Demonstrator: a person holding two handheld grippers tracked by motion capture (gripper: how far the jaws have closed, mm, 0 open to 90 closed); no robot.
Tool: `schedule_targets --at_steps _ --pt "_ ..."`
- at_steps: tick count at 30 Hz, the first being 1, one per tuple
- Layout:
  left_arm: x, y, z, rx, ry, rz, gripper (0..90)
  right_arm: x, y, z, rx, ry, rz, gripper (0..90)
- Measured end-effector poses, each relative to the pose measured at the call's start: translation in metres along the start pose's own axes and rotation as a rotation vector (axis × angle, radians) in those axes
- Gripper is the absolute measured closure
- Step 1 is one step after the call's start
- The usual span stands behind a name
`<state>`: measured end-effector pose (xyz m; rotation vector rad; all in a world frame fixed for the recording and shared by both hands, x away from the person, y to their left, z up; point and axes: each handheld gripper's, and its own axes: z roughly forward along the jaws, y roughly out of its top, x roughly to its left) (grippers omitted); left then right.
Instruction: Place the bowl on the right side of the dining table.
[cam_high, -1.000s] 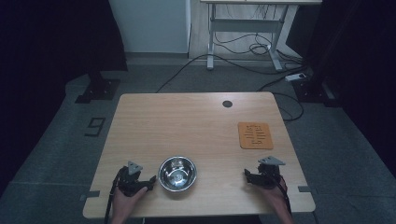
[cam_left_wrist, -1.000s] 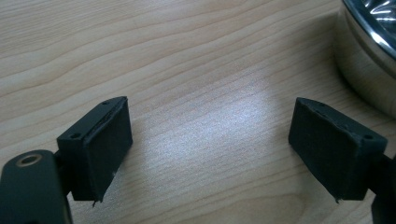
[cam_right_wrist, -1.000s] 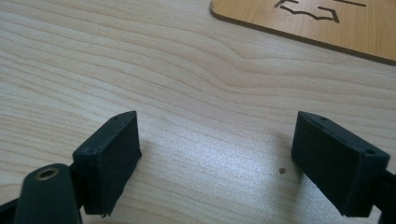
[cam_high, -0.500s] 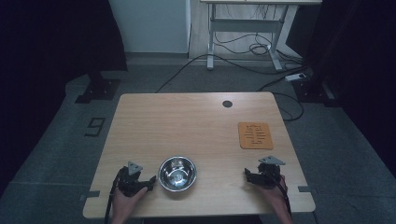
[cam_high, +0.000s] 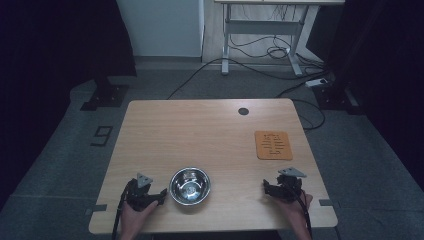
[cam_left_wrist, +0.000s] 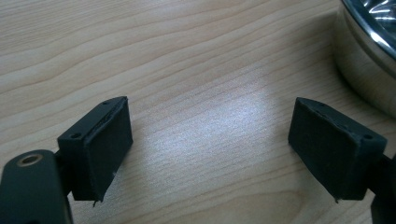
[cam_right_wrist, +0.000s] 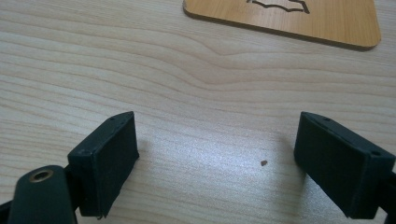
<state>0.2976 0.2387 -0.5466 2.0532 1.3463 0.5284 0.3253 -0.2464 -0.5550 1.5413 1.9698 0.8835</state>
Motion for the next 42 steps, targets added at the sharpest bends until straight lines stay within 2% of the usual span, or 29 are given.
schedule_targets --at_steps 8,12,15,19,23,32,37,39,42 --pt "-0.002 -0.001 0.0 -0.001 0.006 -0.007 13.2 0.001 0.0 0.0 0.0 -0.015 0.01 13.5" --pt "-0.003 -0.001 -0.001 -0.001 0.004 -0.007 13.1 0.003 0.002 0.0 0.009 -0.018 0.012 16.3" --pt "-0.003 -0.001 -0.001 -0.001 0.004 -0.007 12.9 0.005 0.003 -0.001 -0.009 -0.027 0.019 15.3" --pt "-0.003 -0.001 -0.001 0.0 0.003 -0.007 12.8 0.011 0.007 -0.006 -0.052 -0.004 0.029 15.3" --pt "-0.003 -0.001 -0.001 -0.001 0.002 -0.007 12.8 0.019 0.008 -0.009 -0.064 0.026 0.028 15.1" --pt "-0.002 -0.001 -0.001 -0.002 -0.005 -0.007 12.3 0.028 0.012 -0.015 -0.091 0.126 0.081 15.2" --pt "-0.003 -0.002 -0.002 0.0 -0.003 0.0 12.9 0.031 0.012 -0.017 -0.102 0.183 0.131 15.2" --pt "-0.003 -0.002 -0.002 0.001 -0.004 0.002 12.5 0.033 0.013 -0.017 -0.103 0.199 0.135 15.4" --pt "-0.004 -0.003 -0.003 0.0 -0.004 0.005 12.6 0.037 0.018 -0.021 -0.117 0.211 0.115 16.3"
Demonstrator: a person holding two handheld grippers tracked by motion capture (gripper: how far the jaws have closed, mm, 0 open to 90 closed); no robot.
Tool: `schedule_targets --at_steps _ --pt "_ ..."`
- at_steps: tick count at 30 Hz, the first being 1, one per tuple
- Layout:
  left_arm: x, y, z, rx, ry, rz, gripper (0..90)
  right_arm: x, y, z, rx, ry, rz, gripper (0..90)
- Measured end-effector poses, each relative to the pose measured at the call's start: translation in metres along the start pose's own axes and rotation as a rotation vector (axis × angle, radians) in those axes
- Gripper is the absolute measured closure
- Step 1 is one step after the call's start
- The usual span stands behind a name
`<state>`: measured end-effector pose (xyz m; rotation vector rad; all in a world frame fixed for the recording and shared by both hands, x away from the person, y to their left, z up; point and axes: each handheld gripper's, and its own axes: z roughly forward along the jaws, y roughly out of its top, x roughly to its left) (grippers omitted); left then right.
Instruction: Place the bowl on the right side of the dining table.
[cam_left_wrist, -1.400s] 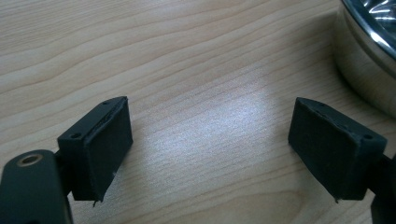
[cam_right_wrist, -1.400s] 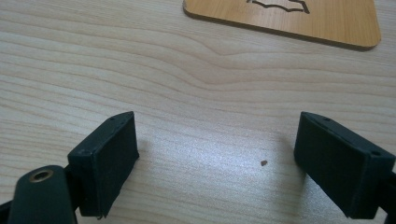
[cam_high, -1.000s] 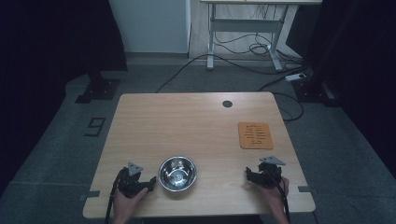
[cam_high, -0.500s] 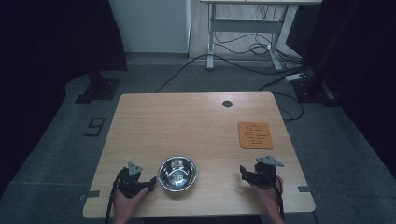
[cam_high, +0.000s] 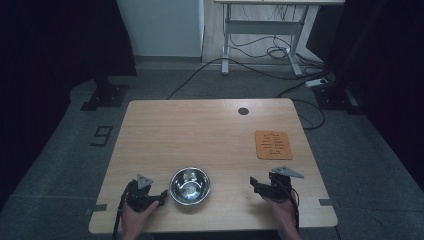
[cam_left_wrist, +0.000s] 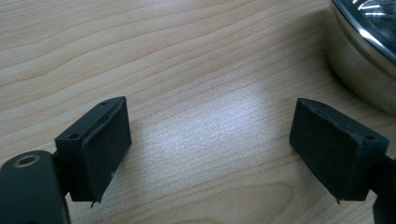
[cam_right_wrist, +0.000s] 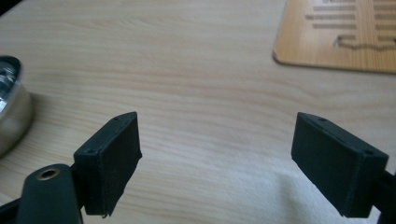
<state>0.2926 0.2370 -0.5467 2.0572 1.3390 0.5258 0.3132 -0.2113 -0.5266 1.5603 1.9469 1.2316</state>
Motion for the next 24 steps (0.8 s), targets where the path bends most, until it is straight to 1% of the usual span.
schedule_targets --at_steps 2,5,10,12,17,21,24 --pt "0.0 -0.001 -0.001 -0.002 -0.001 -0.002 13.0 0.004 0.001 -0.001 -0.012 0.024 0.013 16.8" --pt "0.0 -0.001 -0.001 -0.001 -0.002 -0.002 12.9 0.011 0.001 -0.001 -0.002 0.039 -0.009 16.7" --pt "0.0 -0.001 0.0 0.001 -0.006 0.002 11.8 0.021 0.002 0.003 0.013 0.066 -0.014 16.7" --pt "0.0 -0.001 0.0 0.001 -0.006 0.001 11.9 0.026 0.001 0.006 0.023 0.076 -0.028 16.7" --pt "0.0 -0.001 -0.001 -0.002 -0.003 -0.002 12.9 0.037 -0.001 0.011 0.038 0.114 -0.035 16.7" --pt "0.0 -0.001 -0.001 -0.003 -0.007 -0.004 13.2 0.041 -0.001 0.015 0.048 0.123 -0.029 16.8" --pt "0.0 -0.001 -0.001 -0.003 -0.012 0.0 12.4 0.047 -0.002 0.018 0.053 0.128 -0.037 17.0"
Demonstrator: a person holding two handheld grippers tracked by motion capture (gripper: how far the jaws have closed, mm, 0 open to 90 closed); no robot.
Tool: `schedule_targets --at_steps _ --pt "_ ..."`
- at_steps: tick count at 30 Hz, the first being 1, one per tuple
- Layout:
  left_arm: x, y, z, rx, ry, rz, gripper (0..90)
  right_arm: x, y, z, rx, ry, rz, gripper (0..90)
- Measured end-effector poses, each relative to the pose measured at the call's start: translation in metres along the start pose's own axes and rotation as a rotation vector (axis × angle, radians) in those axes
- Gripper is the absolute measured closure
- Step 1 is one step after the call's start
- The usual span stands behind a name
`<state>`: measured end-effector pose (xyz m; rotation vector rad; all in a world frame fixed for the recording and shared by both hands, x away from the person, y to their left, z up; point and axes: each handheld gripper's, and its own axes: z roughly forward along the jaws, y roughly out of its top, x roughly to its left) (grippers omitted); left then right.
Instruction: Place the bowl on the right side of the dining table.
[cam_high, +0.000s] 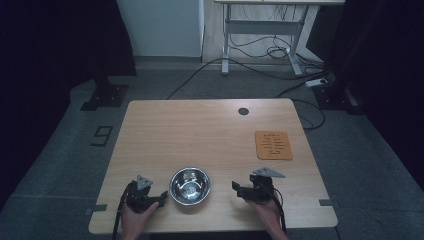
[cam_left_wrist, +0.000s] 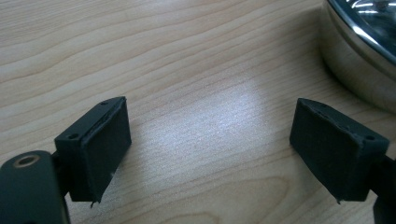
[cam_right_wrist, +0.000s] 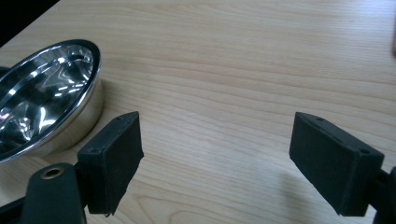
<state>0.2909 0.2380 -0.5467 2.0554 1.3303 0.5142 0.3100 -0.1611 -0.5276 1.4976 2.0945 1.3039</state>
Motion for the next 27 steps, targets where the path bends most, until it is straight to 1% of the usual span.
schedule_targets --at_steps 2,8,11,16,20,23,24,27 --pt "0.0 0.0 0.0 0.001 0.003 0.005 12.4 0.005 -0.001 0.003 0.002 0.01 -0.005 17.4" --pt "0.0 0.0 0.0 0.002 -0.001 0.008 12.1 0.022 -0.003 0.012 0.02 0.024 -0.047 17.4" --pt "0.001 0.001 0.001 0.002 -0.002 0.006 11.7 0.023 -0.005 0.013 0.031 0.036 -0.043 17.4" --pt "0.002 0.002 0.002 0.004 -0.005 0.011 11.3 0.021 -0.004 0.016 0.023 0.039 -0.022 17.6" --pt "0.001 0.002 0.002 0.007 -0.01 0.017 10.7 0.02 -0.002 0.016 0.013 0.037 -0.03 18.1" --pt "0.002 0.002 0.002 0.007 -0.017 0.02 10.0 0.022 0.0 0.018 0.012 0.052 -0.045 18.5" --pt "0.002 0.002 0.002 0.006 -0.019 0.02 9.9 0.024 0.002 0.02 0.018 0.058 -0.056 19.1" --pt "0.003 0.001 0.001 0.003 -0.022 0.015 10.3 0.025 0.004 0.025 0.037 0.074 -0.06 19.2"
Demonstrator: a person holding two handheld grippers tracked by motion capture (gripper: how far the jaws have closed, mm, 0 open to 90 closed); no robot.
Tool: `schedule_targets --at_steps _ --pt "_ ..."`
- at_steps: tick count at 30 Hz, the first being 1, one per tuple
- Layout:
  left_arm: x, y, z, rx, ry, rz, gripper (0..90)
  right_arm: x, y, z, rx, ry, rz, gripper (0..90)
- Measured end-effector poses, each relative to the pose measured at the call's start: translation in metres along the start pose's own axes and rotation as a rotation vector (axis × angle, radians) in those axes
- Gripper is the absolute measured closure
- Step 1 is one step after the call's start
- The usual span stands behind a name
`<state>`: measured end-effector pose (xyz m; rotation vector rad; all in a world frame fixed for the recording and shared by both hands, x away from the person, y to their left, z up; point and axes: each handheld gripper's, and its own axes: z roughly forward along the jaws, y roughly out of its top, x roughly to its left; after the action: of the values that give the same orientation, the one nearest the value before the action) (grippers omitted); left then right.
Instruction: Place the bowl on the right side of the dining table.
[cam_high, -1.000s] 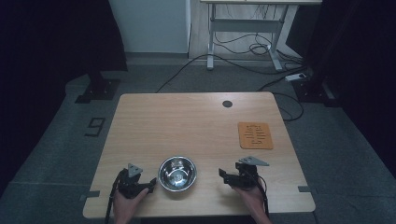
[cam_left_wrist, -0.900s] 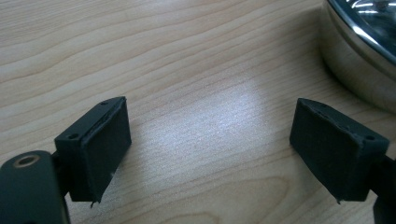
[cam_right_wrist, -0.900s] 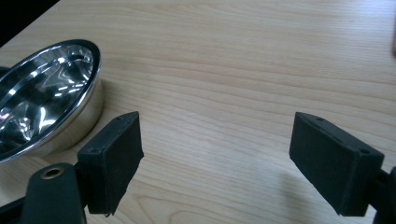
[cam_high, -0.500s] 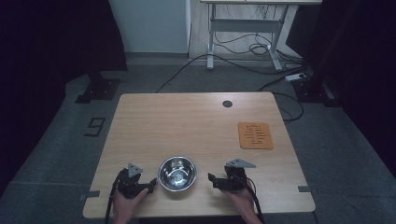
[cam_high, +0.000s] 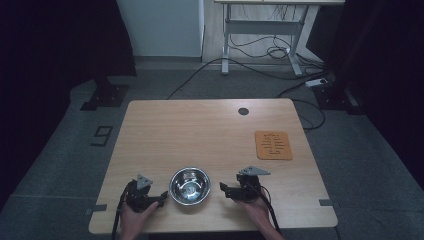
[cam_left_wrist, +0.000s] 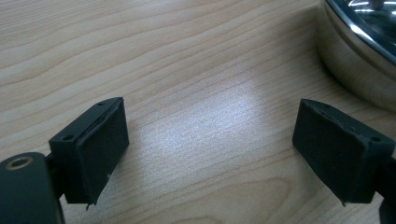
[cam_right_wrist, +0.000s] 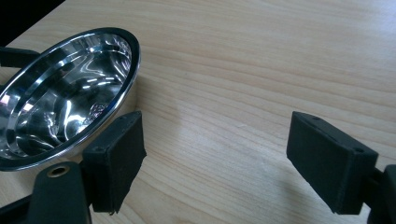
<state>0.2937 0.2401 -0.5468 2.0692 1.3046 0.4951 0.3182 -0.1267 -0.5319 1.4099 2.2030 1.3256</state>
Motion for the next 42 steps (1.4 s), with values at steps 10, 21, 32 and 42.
schedule_targets --at_steps 10,21,32,42 --pt "-0.001 -0.003 -0.003 0.0 0.005 0.012 12.8 -0.003 0.007 0.004 -0.025 -0.005 0.039 19.4" --pt "-0.001 -0.003 -0.002 0.002 0.003 0.014 11.9 0.021 0.024 0.021 -0.017 0.045 0.001 19.7" --pt "-0.001 -0.002 -0.002 0.0 0.001 0.016 11.6 0.037 0.026 0.047 0.036 0.078 -0.009 22.3" --pt "-0.001 -0.002 -0.002 0.0 0.001 0.015 11.5 0.044 0.025 0.064 0.058 0.1 -0.05 34.6"
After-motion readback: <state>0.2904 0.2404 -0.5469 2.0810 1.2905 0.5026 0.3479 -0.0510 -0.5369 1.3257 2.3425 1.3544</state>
